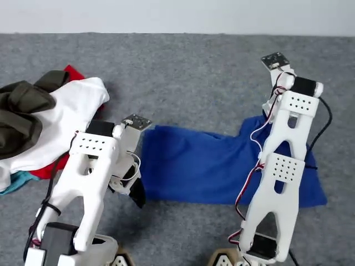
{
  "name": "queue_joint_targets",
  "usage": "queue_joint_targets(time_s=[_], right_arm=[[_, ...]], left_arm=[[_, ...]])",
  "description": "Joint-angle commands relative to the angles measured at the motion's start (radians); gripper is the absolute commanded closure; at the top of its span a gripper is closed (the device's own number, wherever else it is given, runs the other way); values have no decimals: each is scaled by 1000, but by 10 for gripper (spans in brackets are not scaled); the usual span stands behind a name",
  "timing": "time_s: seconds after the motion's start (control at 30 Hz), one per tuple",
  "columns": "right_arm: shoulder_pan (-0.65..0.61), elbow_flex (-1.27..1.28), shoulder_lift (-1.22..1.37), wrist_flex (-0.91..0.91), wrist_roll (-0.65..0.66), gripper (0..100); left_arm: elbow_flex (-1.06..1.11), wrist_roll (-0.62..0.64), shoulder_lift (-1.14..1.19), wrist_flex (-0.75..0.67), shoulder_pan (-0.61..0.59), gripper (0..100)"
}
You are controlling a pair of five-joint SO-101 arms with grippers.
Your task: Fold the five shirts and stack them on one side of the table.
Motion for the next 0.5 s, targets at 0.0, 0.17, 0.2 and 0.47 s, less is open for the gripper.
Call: queue_joint_targets(time_s=[0.0, 0.17, 0.2, 0.47], right_arm=[[53, -40, -31, 48, 21, 990], [93, -38, -56, 48, 58, 991], [97, -28, -62, 48, 74, 991], [82, 258, -255, 47, 107, 991]], left_arm=[[-2, -12, -25, 8, 6, 706], [-2, -14, -23, 6, 6, 706], [-2, -14, -23, 5, 6, 706], [-1, -14, -23, -14, 8, 706]])
